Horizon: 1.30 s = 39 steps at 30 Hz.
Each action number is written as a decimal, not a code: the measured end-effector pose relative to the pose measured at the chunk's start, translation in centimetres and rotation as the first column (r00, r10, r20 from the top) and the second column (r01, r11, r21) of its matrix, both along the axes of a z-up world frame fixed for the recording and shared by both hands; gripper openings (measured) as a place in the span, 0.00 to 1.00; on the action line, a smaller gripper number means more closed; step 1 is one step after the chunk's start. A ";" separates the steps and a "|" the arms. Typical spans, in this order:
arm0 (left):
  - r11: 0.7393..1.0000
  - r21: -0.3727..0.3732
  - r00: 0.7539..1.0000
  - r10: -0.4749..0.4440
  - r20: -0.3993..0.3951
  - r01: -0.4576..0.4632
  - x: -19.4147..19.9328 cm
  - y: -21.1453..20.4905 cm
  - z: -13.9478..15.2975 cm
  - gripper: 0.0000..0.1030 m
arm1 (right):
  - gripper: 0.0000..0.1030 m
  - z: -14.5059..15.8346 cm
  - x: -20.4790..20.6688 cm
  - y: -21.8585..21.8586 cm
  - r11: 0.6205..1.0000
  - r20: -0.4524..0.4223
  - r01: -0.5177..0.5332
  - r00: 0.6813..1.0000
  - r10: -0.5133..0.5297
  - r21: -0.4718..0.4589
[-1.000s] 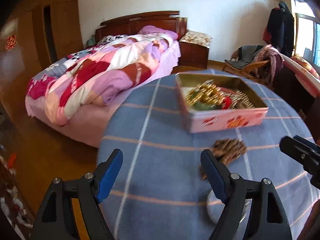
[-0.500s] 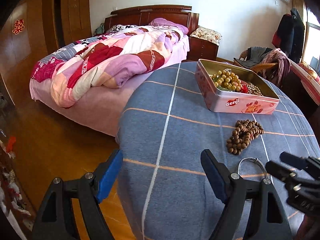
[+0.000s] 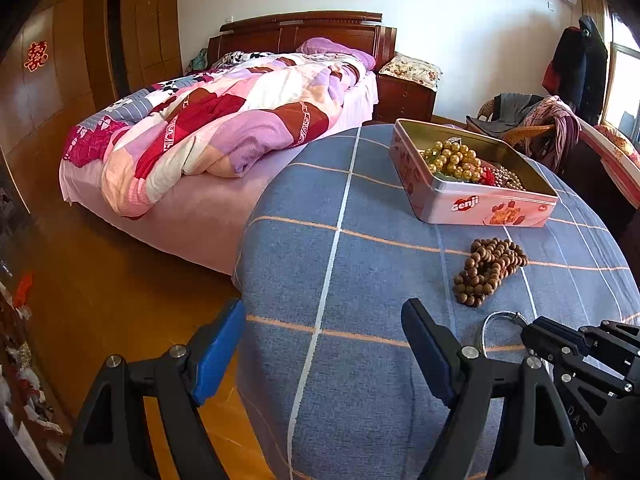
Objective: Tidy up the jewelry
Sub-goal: 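Grasp the brown wooden bead bracelet with the left tool while the right tool grasps the silver bangle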
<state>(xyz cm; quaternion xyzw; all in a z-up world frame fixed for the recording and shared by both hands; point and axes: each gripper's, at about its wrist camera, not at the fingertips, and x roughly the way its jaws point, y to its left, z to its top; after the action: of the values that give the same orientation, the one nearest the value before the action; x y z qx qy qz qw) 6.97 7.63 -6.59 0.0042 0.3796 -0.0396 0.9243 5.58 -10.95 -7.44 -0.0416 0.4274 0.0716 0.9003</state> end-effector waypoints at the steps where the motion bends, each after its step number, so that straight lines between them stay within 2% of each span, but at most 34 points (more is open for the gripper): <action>1: 1.000 0.000 1.000 -0.001 -0.001 0.001 0.0 0.0 0.0 0.78 | 0.08 0.0 -0.1 -0.2 1.000 -0.002 0.001 1.000 -0.001 0.009; 9: 1.000 0.008 1.000 -0.024 0.003 0.024 -0.1 -0.6 0.0 0.78 | 0.06 0.9 -0.2 -1.1 0.998 0.017 0.026 0.999 -0.028 0.065; 18: 0.993 0.035 0.994 -0.109 0.016 0.108 0.3 -2.6 0.5 0.78 | 0.06 3.4 -0.5 -5.3 0.976 0.059 0.095 0.992 -0.109 0.194; 22: 0.992 0.075 0.994 -0.108 0.034 0.105 0.4 -3.3 0.9 0.78 | 0.13 2.9 -0.1 -4.7 0.971 0.027 0.018 0.999 -0.025 0.238; 23: 0.992 0.075 0.994 -0.101 0.038 0.098 0.4 -3.2 1.0 0.78 | 0.19 2.6 0.0 -4.1 0.967 0.011 0.000 1.000 -0.003 0.254; 24: 0.993 0.073 0.995 -0.096 0.040 0.093 0.4 -3.0 1.0 0.78 | 0.46 2.2 0.1 -3.7 0.963 -0.005 -0.014 1.000 0.016 0.268; 25: 0.994 0.078 0.996 -0.081 0.045 0.077 0.4 -2.6 1.1 0.78 | 0.67 1.9 0.3 -3.0 0.963 -0.013 -0.019 1.000 0.023 0.267; 26: 0.994 0.085 0.997 -0.069 0.047 0.064 0.4 -2.2 1.1 0.78 | 0.97 1.8 0.3 -2.6 0.964 0.001 -0.027 1.000 0.027 0.263; 27: 0.995 0.091 0.997 -0.056 0.048 0.052 0.5 -1.8 1.1 0.78 | 1.00 1.7 0.2 -2.1 0.966 0.015 -0.038 0.999 0.035 0.255; 29: 0.996 0.089 0.999 -0.032 0.044 0.028 0.6 -0.7 1.0 0.78 | 0.98 1.6 0.6 -0.4 0.972 0.007 -0.083 0.997 0.083 0.220; 30: 0.996 0.082 0.999 -0.020 0.039 0.017 0.7 -0.2 1.0 0.78 | 0.94 1.4 0.9 0.3 0.977 0.000 -0.094 0.995 0.096 0.189; 32: 0.997 0.071 0.999 -0.008 0.034 0.006 0.7 0.4 1.0 0.78 | 0.82 0.6 1.5 2.1 0.989 -0.032 -0.109 0.993 0.112 0.104; 34: 0.998 0.069 0.999 -0.012 0.040 0.009 0.7 0.5 1.2 0.78 | 0.71 -0.3 1.8 3.0 0.991 -0.060 -0.120 0.990 0.124 0.060; 35: 0.997 0.071 0.999 -0.018 0.043 0.015 0.6 0.4 1.2 0.78 | 0.66 -0.4 1.4 3.0 0.992 -0.037 -0.124 0.991 0.125 0.030; 36: 0.997 0.074 0.998 -0.031 0.047 0.028 0.6 0.2 1.3 0.78 | 0.66 -0.5 1.3 3.0 0.992 -0.040 -0.127 0.991 0.128 0.017; 39: 0.995 0.069 0.996 -0.072 0.046 0.069 0.6 -0.6 1.3 0.78 | 0.65 -0.4 1.4 1.1 0.995 -0.046 -0.082 0.995 0.085 0.059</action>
<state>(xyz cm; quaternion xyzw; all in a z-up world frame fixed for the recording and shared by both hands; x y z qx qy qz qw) 7.59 7.05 -5.26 0.0495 0.3578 -0.0592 0.9306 7.01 -9.82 -7.82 -0.0320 0.4445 0.1224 0.8868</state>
